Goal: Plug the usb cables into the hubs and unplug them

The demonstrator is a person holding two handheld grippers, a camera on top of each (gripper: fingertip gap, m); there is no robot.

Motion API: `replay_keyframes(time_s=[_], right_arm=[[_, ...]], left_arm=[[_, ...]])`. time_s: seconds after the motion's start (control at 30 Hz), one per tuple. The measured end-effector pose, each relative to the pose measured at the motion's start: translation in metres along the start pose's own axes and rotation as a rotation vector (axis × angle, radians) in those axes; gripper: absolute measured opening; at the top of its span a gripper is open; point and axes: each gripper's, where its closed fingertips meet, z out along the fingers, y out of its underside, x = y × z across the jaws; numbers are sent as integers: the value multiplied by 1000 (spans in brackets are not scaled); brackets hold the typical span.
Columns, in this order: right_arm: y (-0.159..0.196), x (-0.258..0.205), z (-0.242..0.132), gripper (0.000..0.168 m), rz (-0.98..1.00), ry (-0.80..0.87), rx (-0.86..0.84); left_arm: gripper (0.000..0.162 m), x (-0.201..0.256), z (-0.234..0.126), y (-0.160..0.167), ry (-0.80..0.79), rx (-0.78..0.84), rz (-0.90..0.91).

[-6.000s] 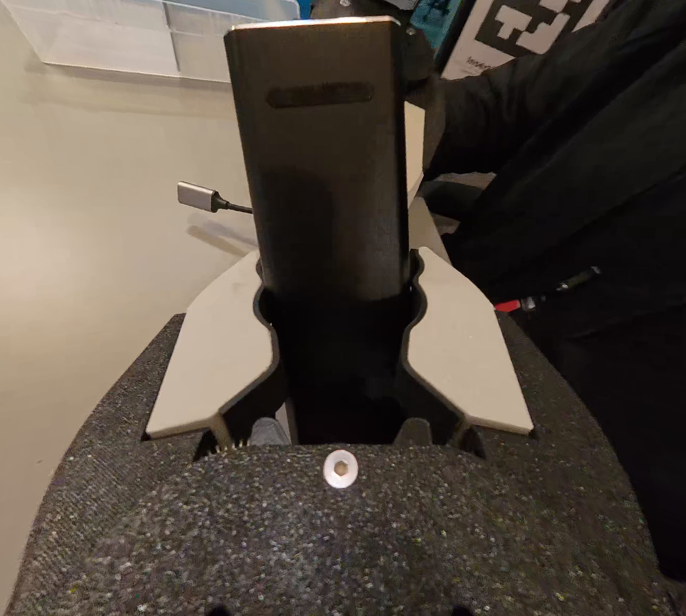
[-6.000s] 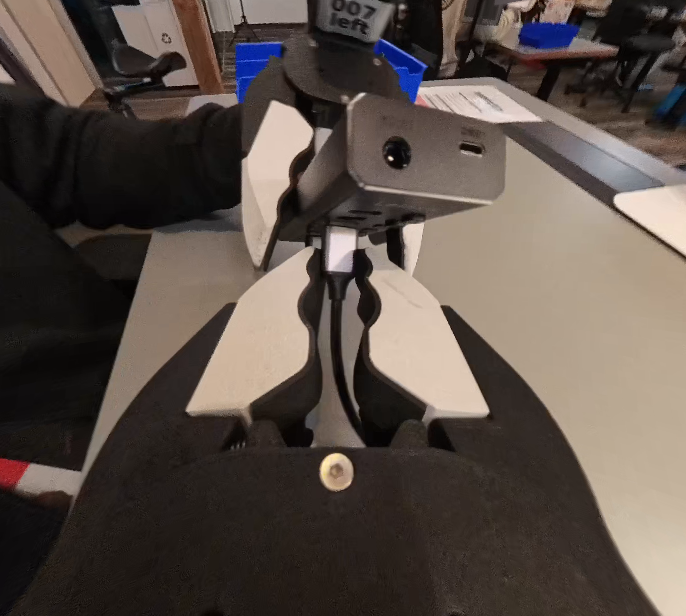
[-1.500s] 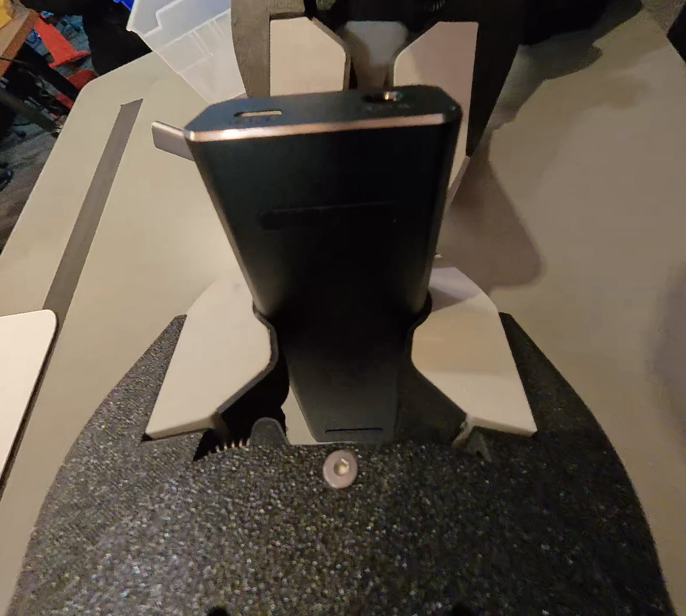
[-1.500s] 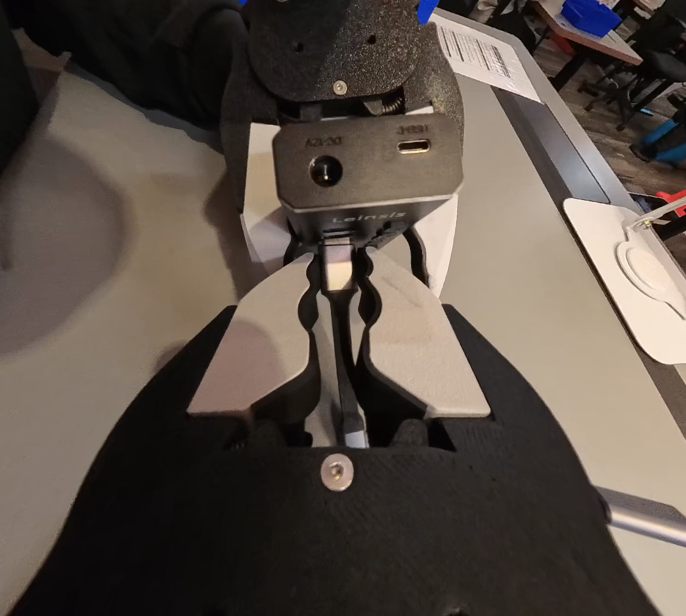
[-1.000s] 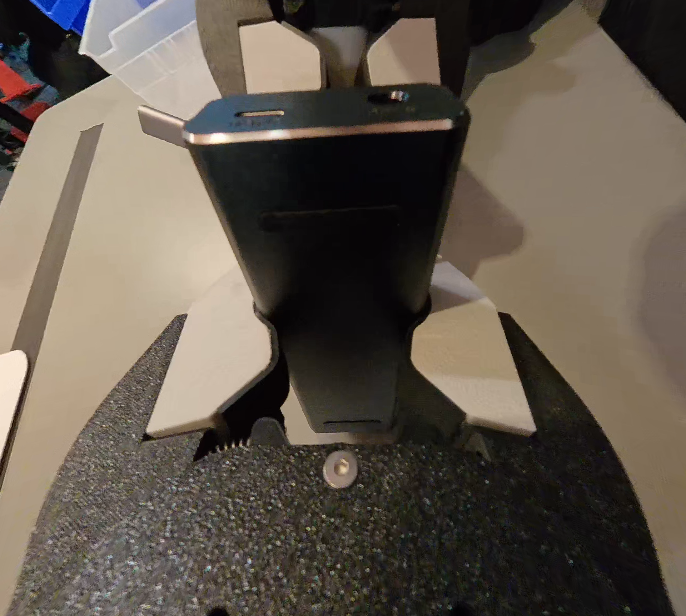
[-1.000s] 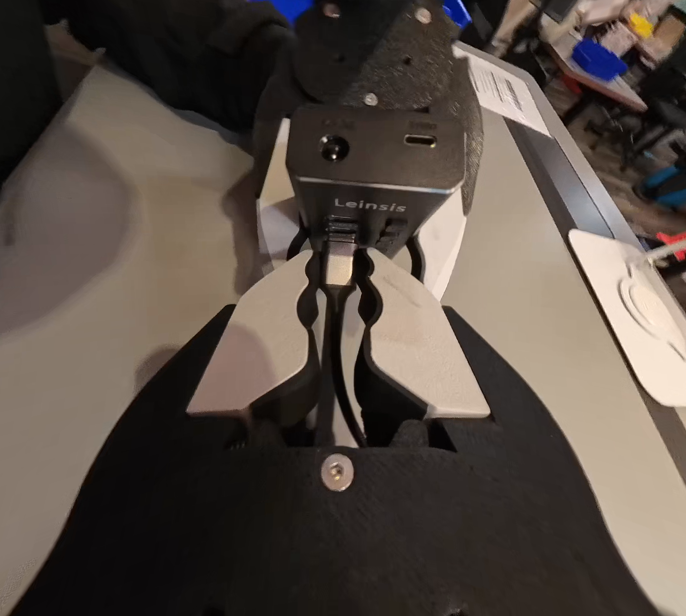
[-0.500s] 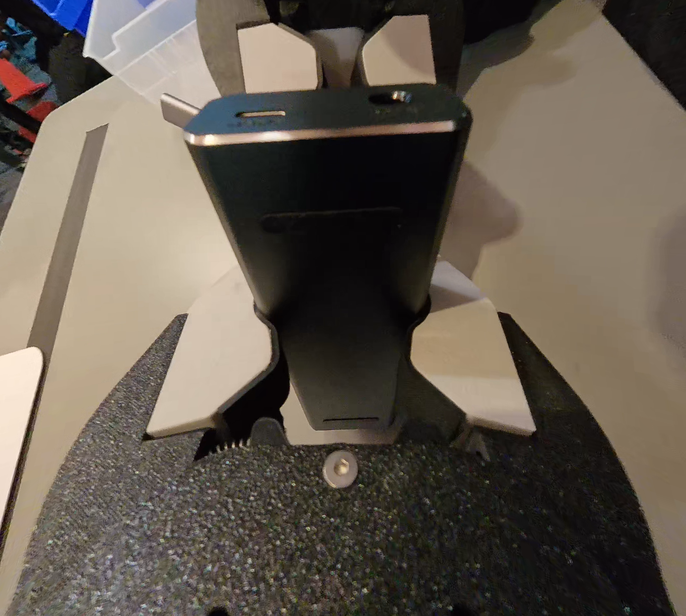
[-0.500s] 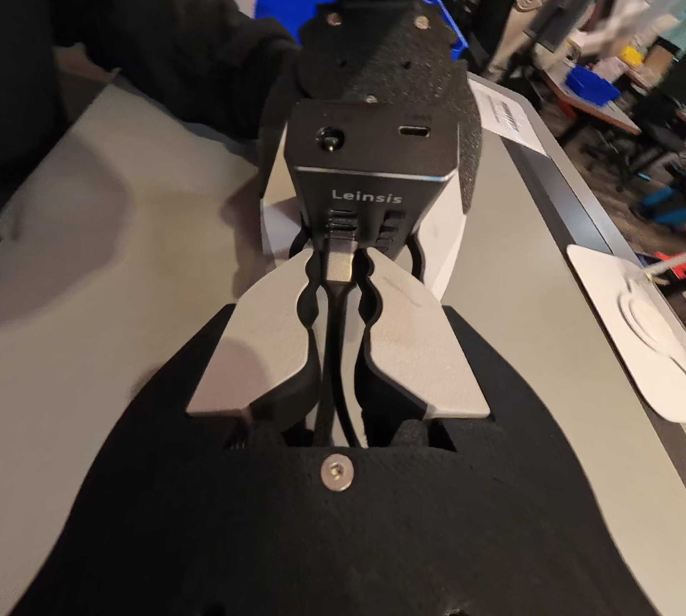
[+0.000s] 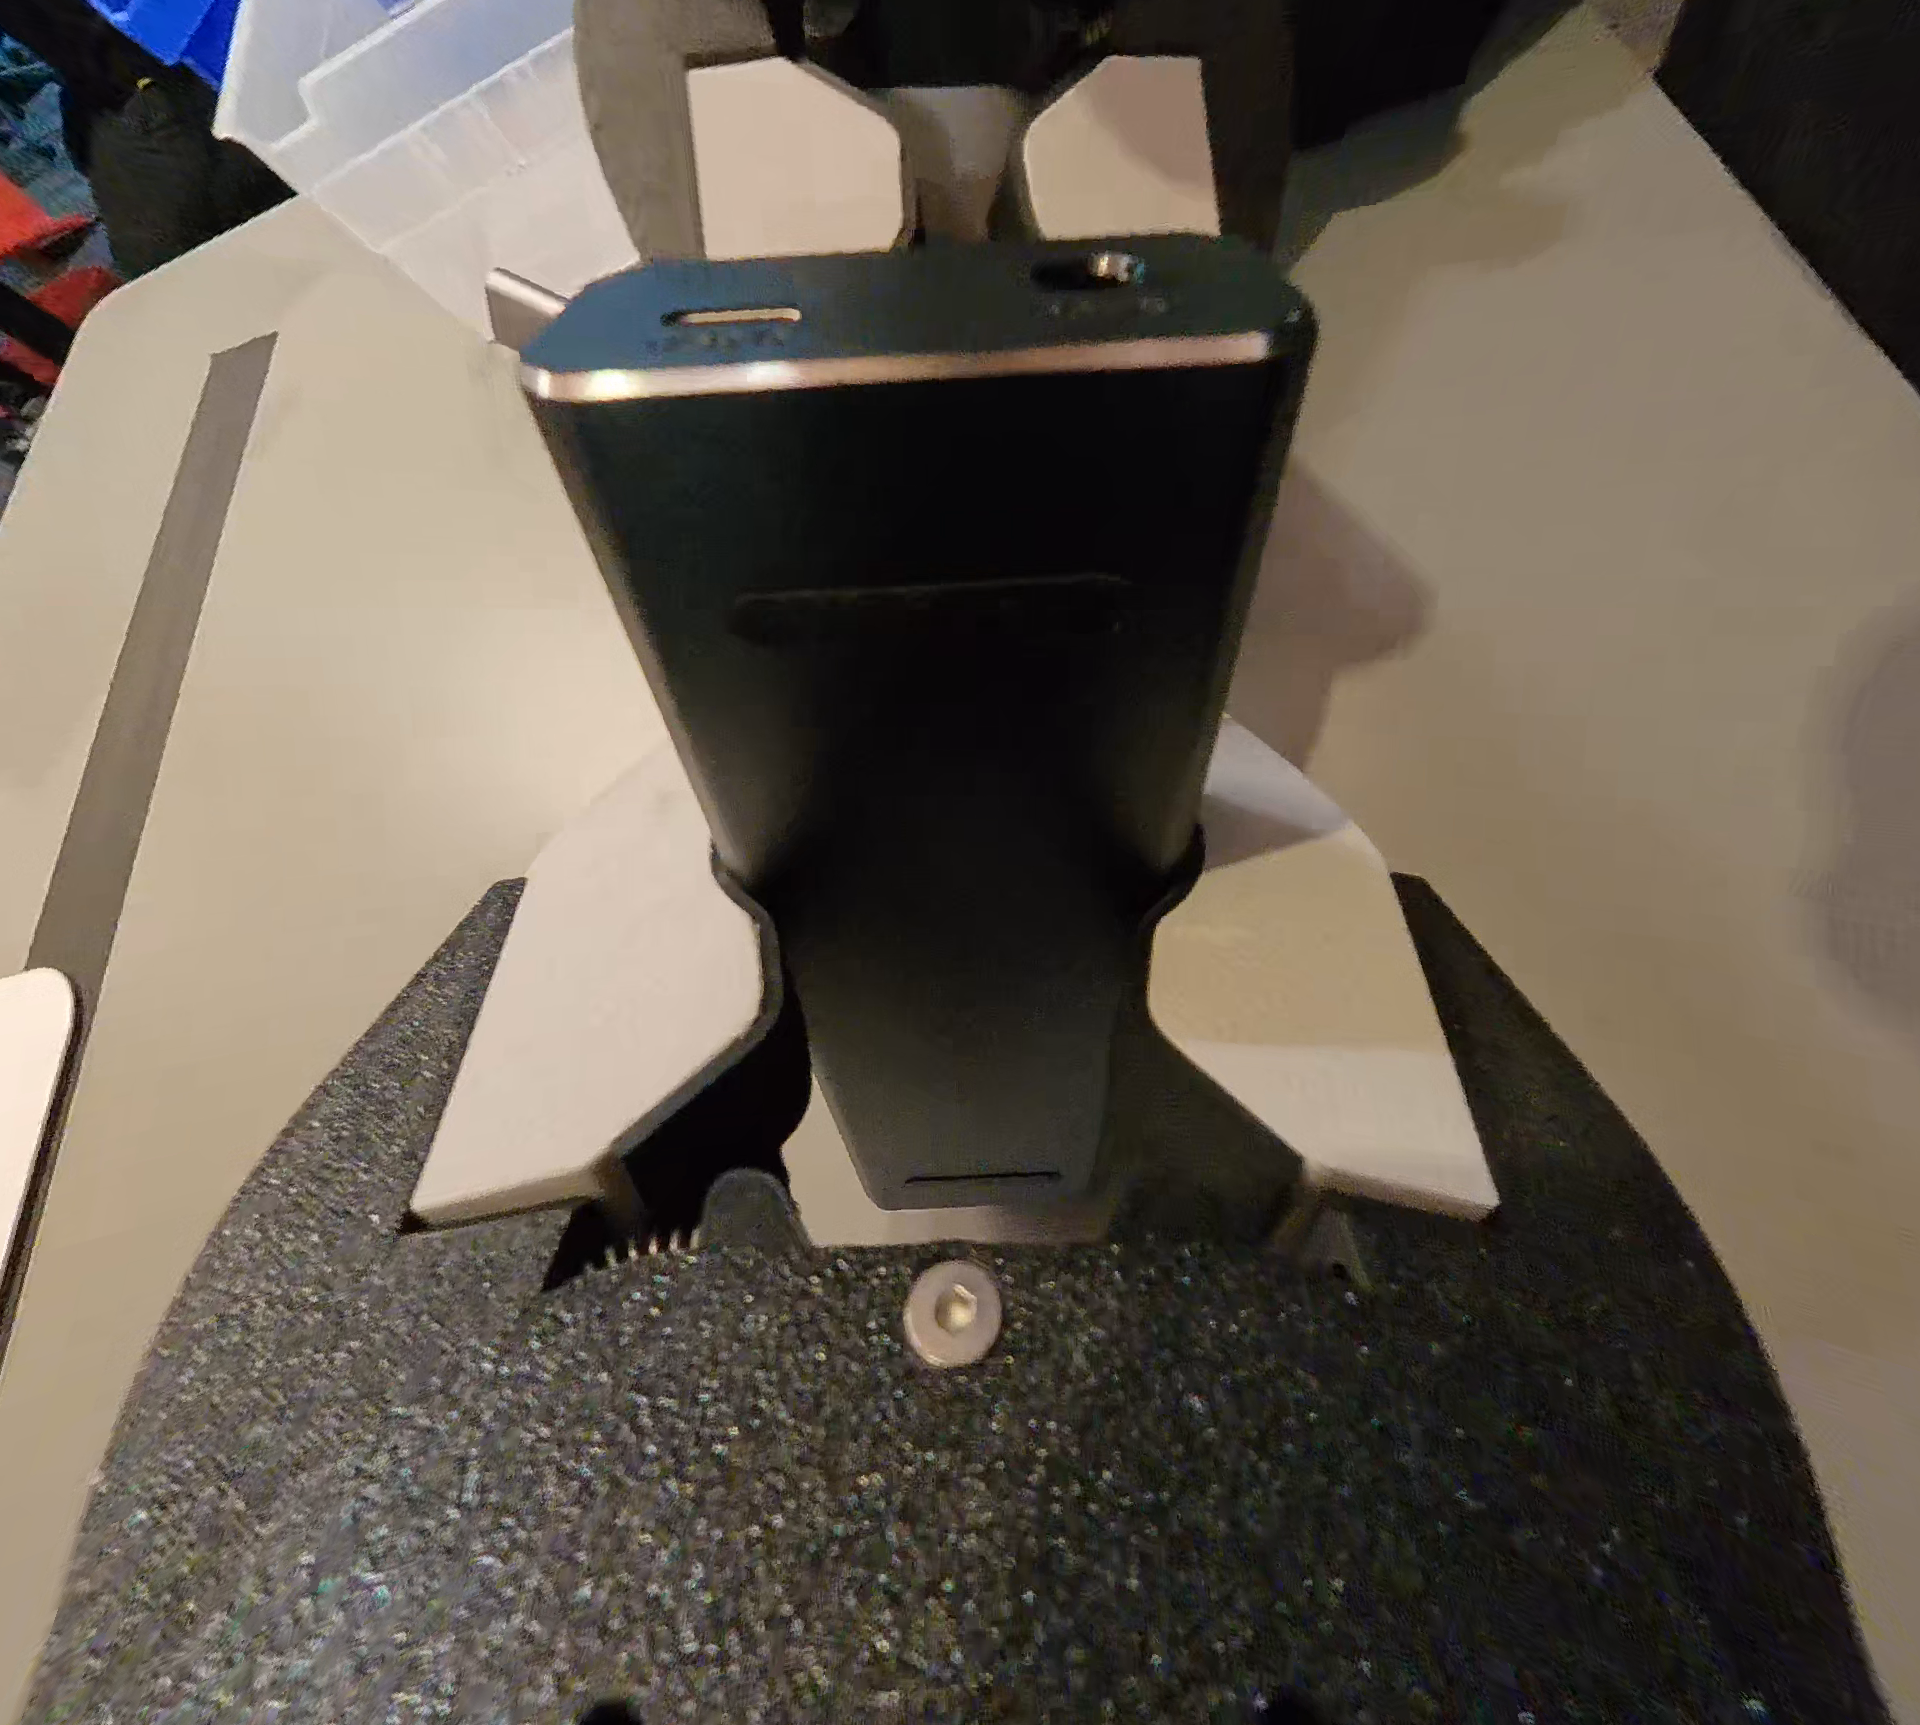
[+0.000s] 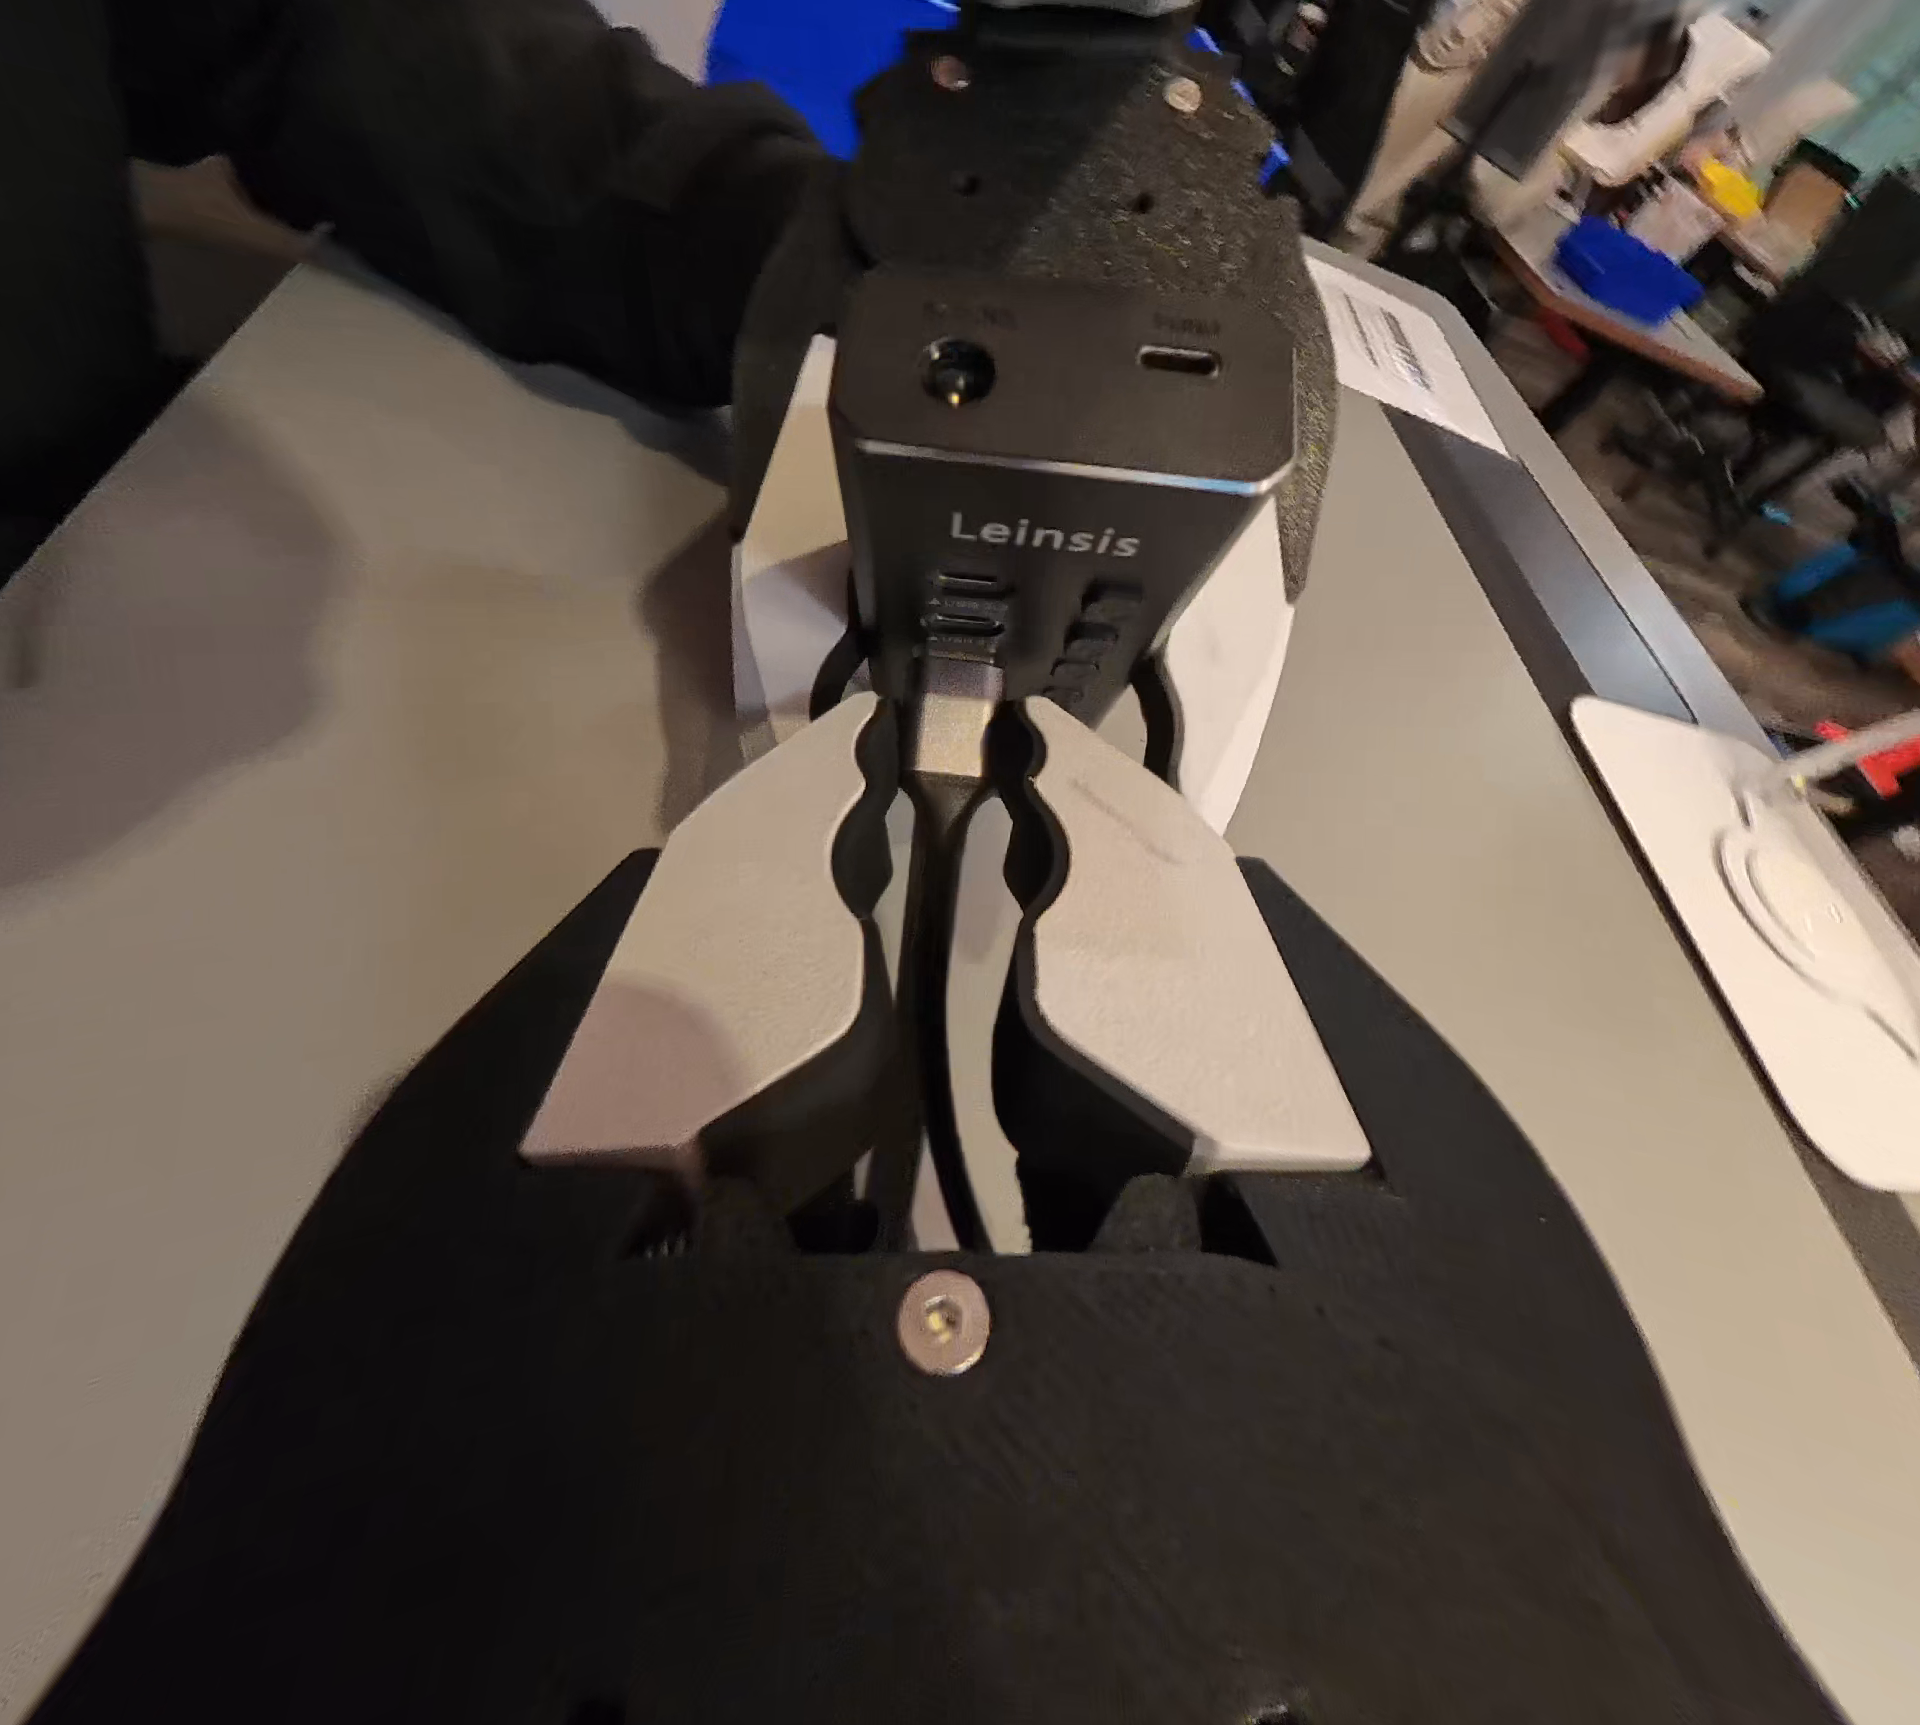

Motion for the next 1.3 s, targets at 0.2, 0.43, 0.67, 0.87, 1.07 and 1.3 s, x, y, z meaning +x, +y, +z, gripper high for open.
replay_keyframes(time_s=[0.2, 0.43, 0.67, 0.87, 1.07, 1.3], right_arm=[[6, -6, -6, 18, -69, -50, -6], [3, 21, 2, 18, 132, 120, -35], [-2, -2, -10, 18, 14, -69, 56], [-4, 13, -6, 18, 56, 37, 42], [-5, 28, -3, 17, 177, 183, -19], [-8, 10, -12, 17, 90, -11, 112]], left_arm=[[72, 1, 6, 0, -22, -19, 48], [72, -22, -5, 3, -100, 46, -43], [72, 3, 3, -12, 68, 119, -40], [72, -11, -6, -11, 38, 158, -122], [72, -22, -12, -8, 26, 203, -195], [72, -2, -7, -20, 172, 251, -220]])
